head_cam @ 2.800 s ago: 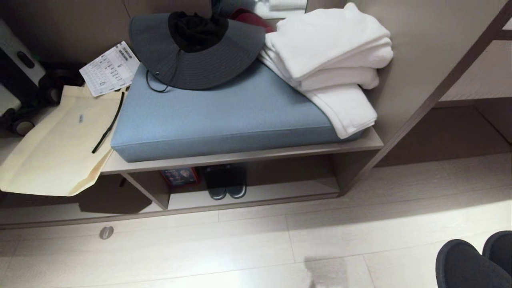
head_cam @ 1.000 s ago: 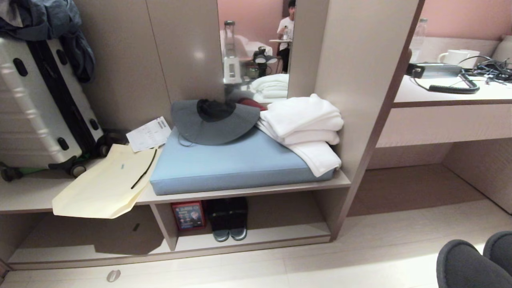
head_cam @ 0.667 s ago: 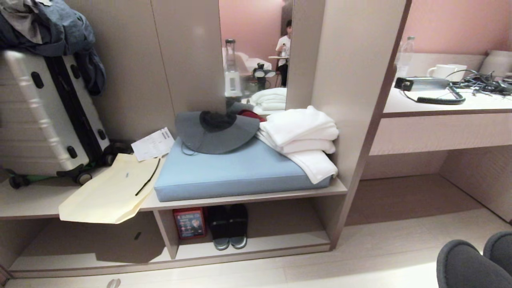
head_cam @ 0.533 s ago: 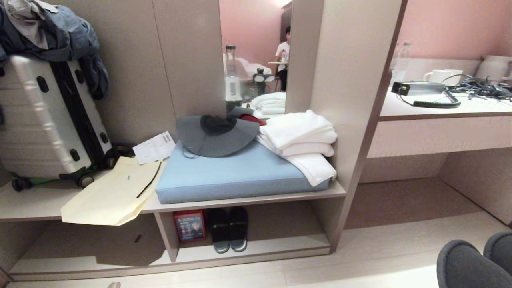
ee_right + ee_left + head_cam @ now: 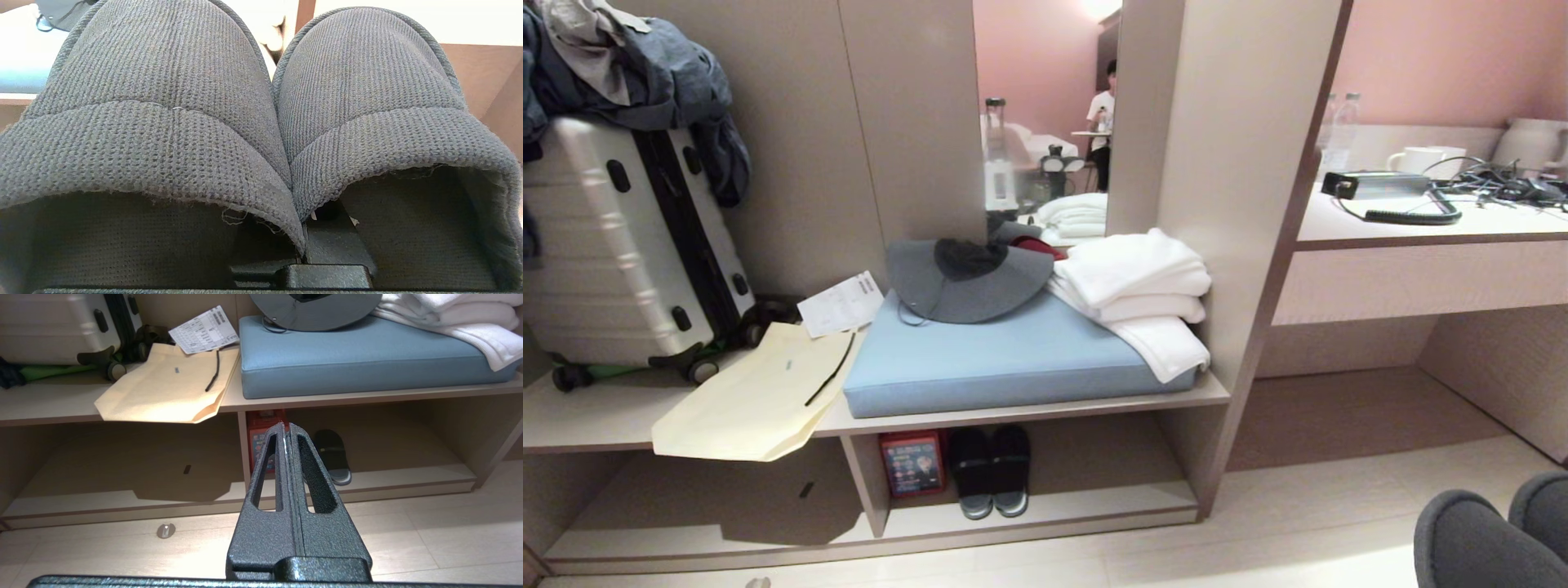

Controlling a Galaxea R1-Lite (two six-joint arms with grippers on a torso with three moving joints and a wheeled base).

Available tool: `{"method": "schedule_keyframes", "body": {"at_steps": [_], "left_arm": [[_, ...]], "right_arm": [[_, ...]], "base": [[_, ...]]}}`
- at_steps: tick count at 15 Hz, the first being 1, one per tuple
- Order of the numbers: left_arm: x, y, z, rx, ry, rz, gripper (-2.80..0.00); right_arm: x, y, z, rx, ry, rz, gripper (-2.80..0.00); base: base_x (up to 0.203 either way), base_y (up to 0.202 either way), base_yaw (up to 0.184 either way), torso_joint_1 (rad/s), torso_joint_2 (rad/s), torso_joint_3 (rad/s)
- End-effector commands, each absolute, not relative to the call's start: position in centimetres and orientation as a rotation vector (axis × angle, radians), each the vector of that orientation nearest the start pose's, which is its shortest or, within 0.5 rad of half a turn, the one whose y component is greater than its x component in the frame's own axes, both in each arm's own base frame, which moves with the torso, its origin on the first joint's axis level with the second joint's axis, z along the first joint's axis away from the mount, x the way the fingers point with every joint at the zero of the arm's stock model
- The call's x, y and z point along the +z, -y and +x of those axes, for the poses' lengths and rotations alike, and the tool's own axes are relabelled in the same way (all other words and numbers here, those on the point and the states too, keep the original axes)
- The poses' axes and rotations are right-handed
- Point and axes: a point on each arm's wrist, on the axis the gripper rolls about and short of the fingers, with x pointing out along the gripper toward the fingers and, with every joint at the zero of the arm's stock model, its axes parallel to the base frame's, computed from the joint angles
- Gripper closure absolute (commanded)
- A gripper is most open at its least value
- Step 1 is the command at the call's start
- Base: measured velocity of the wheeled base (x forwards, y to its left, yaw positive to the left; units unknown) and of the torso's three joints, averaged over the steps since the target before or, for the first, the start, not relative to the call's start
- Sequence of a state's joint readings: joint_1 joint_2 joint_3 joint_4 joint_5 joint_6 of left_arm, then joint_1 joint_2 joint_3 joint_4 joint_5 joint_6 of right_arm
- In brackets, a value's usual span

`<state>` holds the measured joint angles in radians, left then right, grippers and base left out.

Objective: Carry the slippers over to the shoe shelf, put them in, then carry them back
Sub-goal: Place the slippers on the floor

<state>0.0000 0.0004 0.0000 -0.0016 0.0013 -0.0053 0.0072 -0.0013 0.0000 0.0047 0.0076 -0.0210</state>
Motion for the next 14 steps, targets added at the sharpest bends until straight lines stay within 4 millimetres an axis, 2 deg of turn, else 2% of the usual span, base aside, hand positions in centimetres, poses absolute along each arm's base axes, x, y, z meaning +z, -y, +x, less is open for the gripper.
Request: {"method": "schedule_keyframes", "body": {"at_steps": [1, 3, 14], "left_arm": [[7.56, 0.0, -2.28, 0.003, 0.002, -0.006, 0.0], [7.56, 0.0, -2.28, 0.003, 0.002, -0.006, 0.0], [7.56, 0.0, -2.28, 0.002, 0.002, -0.008, 0.0]], "right_arm": [[7.5, 0.0, -2.29, 0.015, -0.003, -0.021, 0.0], [7.5, 0.0, -2.29, 0.015, -0.003, -0.021, 0.0], [7.5, 0.0, -2.29, 0.015, -0.003, -0.021, 0.0]], "base": [[0.0, 0.0, 0.0, 0.0, 0.0, 0.0], [0.004, -0.098, 0.009, 0.002, 0.0, 0.002], [0.0, -0.195, 0.003, 0.002, 0.0, 0.003]]}}
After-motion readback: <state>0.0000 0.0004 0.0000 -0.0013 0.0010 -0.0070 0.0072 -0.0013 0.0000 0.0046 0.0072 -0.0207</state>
